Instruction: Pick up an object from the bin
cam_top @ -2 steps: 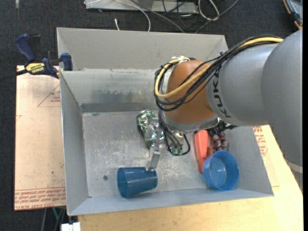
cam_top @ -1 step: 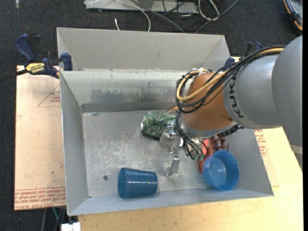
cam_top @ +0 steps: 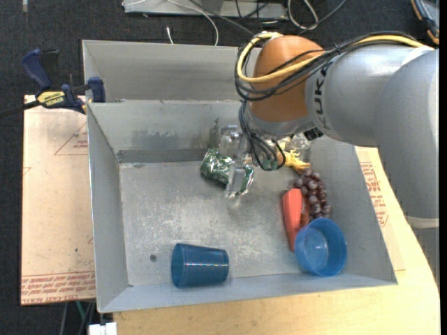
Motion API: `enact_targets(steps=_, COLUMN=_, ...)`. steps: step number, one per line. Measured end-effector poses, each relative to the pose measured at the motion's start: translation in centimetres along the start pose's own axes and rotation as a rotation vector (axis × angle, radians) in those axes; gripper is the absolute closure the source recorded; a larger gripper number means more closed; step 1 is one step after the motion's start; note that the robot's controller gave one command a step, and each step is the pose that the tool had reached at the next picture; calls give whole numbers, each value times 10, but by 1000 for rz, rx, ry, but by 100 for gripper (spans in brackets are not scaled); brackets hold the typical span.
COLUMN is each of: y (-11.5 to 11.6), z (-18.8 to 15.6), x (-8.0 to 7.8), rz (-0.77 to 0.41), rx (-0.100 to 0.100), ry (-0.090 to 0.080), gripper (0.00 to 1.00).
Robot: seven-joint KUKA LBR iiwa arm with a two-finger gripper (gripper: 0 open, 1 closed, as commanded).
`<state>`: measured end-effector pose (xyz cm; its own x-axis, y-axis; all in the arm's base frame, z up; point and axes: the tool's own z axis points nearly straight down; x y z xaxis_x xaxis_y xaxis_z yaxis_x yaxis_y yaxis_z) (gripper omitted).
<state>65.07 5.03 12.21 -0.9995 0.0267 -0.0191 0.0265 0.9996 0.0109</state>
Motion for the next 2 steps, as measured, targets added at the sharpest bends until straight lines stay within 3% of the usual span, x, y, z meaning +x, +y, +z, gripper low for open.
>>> enact_targets(steps=1, y=4, z=37, x=6, rz=29, rx=1, ry=-12, gripper=0)
enact_targets(steps=2, y=-14, z=-76, x=2, rz=25, rx=-1, ry=-14, gripper=0)
